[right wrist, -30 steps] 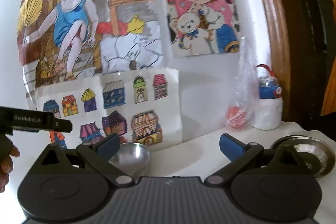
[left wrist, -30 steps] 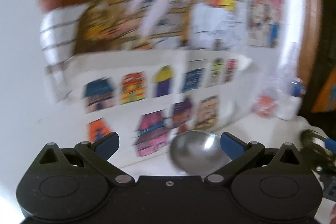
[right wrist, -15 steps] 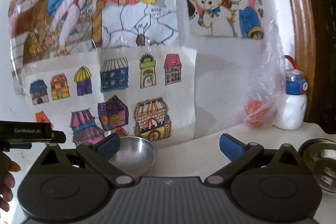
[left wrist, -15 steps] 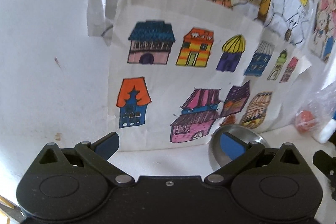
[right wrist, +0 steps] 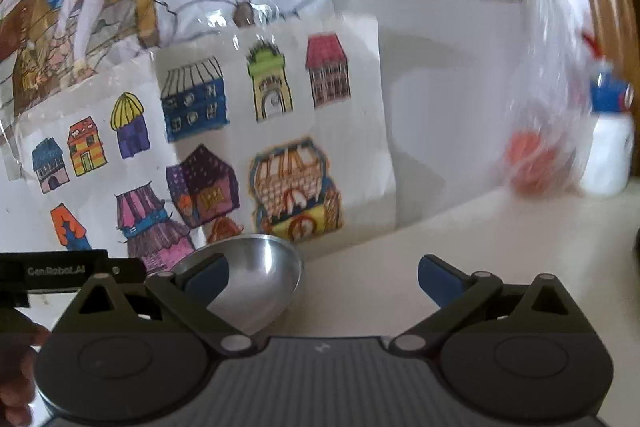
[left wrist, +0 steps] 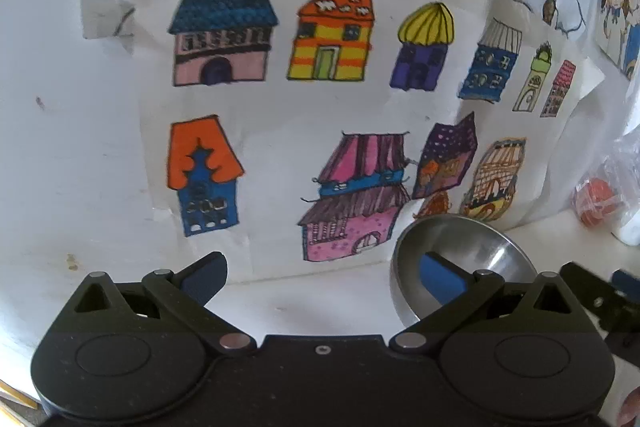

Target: Organize plates and bowls

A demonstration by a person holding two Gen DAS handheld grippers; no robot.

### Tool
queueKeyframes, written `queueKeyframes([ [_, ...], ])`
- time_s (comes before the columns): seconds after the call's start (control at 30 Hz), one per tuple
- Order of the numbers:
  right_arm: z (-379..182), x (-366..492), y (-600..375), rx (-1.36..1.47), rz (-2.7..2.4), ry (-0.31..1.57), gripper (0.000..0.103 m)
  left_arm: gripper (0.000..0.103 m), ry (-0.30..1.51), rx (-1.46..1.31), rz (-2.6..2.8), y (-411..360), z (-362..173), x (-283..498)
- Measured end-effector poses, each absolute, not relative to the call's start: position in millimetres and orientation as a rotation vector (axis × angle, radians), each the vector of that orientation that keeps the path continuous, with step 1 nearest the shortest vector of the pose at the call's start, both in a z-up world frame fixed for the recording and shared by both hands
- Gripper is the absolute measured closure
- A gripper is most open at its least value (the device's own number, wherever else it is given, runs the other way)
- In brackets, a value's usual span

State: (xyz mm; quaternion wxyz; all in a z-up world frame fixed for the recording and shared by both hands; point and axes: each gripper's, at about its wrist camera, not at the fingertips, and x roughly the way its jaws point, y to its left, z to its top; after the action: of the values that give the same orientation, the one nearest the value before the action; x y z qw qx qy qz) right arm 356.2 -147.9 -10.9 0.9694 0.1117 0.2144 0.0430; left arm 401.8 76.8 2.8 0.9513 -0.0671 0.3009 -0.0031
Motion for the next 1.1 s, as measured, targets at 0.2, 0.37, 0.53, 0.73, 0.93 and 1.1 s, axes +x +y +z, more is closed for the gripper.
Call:
queueKeyframes([
  [0.2,-11.8,359.2,-142.8,0.231,0.103,0.454,0.000,0.001,0.629,-0.128,-0.011,64.2,-4.4,413.0],
  [0.37,-14.1,362.7,-142.1,0.231,0.105,0.467,0.000,0.001,0.649,-0.115,-0.013,57.8,-9.2,419.6],
  [0.53,-15.4,366.3,-146.2,0.264,0.124,0.494,0.000,0.001,0.676,-0.109,-0.025,51.7,-14.2,427.6],
  [0.73,-20.0,373.4,-140.0,0.276,0.175,0.553,0.006,0.001,0.715,-0.104,-0.031,47.3,-18.1,434.1],
  [0.93,-22.6,376.5,-139.3,0.298,0.189,0.587,0.016,0.001,0.759,-0.087,-0.053,44.0,-19.8,439.8],
  [1.1,-24.2,377.6,-142.2,0.343,0.213,0.592,0.026,0.007,0.766,-0.110,-0.065,44.7,-18.5,443.3],
])
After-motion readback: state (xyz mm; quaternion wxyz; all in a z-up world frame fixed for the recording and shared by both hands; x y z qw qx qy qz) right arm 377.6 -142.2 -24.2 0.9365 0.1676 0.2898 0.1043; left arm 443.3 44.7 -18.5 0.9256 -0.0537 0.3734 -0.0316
